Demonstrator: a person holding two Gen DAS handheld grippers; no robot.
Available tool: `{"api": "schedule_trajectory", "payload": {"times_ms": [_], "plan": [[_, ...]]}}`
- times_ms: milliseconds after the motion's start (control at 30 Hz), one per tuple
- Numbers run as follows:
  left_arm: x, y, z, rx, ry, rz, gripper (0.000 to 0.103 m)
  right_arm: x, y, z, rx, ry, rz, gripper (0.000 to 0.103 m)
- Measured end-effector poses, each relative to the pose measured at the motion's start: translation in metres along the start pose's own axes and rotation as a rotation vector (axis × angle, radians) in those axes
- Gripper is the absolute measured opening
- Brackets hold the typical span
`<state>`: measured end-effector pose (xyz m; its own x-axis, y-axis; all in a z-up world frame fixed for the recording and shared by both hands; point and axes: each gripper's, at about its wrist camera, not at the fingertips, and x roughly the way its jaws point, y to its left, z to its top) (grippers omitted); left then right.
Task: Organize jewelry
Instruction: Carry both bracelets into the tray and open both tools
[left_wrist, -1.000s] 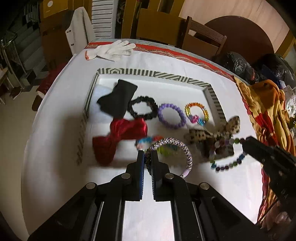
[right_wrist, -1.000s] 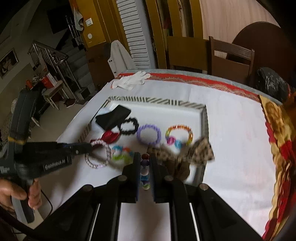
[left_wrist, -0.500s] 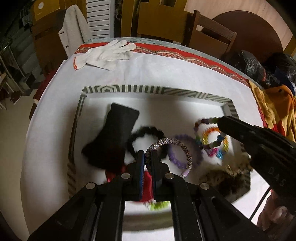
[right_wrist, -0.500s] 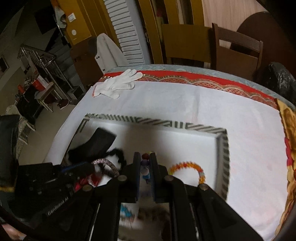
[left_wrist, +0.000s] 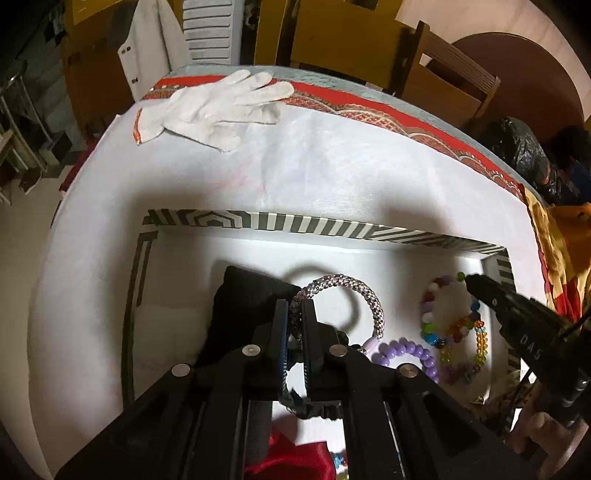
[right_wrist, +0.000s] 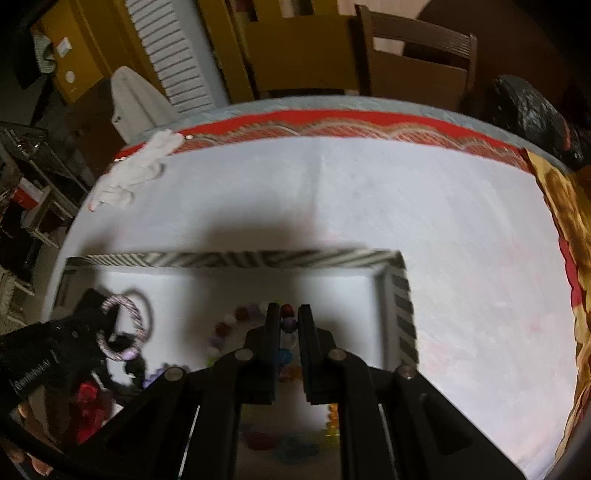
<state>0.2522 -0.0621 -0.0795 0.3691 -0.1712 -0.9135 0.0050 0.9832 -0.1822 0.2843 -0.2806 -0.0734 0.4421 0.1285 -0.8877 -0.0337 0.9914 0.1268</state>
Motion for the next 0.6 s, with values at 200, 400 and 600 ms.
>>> {"api": "schedule_trajectory", "payload": {"times_ms": [200,400,600], "plan": [[0.001,0.0,0.001,-0.002,-0.004,-0.03,0.025,0.001,-0.005,-0.007,0.034,0.015,0.018,0.02],[-0.015,-0.005,-0.01,0.014,-0.028,-0.017,0.043,-0.031,0.005,-0.021,0.005,-0.042,0.037,0.035],[-0.038,-0.01,-0.029,0.045,-0.053,0.032,0.043,-0.068,0.016,-0.046,-0.021,-0.106,0.051,0.043]]}}
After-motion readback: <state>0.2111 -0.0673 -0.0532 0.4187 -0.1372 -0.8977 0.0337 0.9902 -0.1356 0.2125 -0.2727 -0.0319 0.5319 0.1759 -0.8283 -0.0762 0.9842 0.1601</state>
